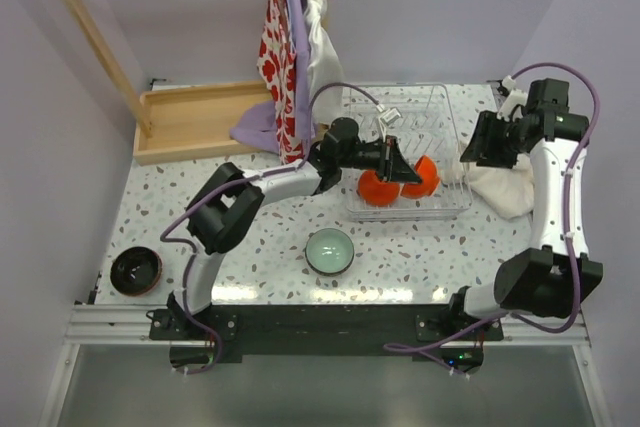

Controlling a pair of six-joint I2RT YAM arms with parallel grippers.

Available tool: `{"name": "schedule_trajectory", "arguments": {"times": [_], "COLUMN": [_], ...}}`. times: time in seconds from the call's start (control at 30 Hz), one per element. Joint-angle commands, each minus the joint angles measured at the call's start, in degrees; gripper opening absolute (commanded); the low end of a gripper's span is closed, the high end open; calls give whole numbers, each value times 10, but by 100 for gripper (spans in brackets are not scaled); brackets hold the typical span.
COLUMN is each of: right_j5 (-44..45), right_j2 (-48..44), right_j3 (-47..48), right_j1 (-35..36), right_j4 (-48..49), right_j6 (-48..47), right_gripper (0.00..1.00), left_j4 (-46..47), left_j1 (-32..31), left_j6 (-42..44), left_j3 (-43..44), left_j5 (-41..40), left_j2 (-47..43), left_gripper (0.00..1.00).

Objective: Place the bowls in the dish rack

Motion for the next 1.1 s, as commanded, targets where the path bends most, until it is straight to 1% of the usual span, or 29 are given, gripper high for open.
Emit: {"name": "schedule_trajectory", "arguments": {"times": [0.0,0.07,0.1,0.2,0.27,0.5,0.83,1.07], "right_j5": [-10,-21,-26,-21,-14,-5,3,-4], "right_j2": [16,30,35,45,48,84,130,154], "right_j3": [0,-8,-10,-24,-40,-74,-86,-94], "right_j1": [0,0,2,15,27,88,102,111], "right_j4": [21,22,21,22,26,63,73,82], "right_j6": [-40,-42,-43,-57,-76,-94,-96,-92], "right_gripper": [33,22,12,0,0,0,0,0], "left_j4": [119,116,114,103,100,59,52,54], "left_j1": [-6,-4,-3,5,8,11,25,31], "left_j6": [-118,-127,-132,-137,-137,-116,-106,-103], "left_j3": [-3,-6,-12,-21,-25,-27,-36,-24], "left_j5": [-23,-28,-32,-41,-45,-65,-71,-71], "left_j2": [8,15,17,19,19,20,45,71], "left_gripper": [0,0,0,0,0,0,0,0]}}
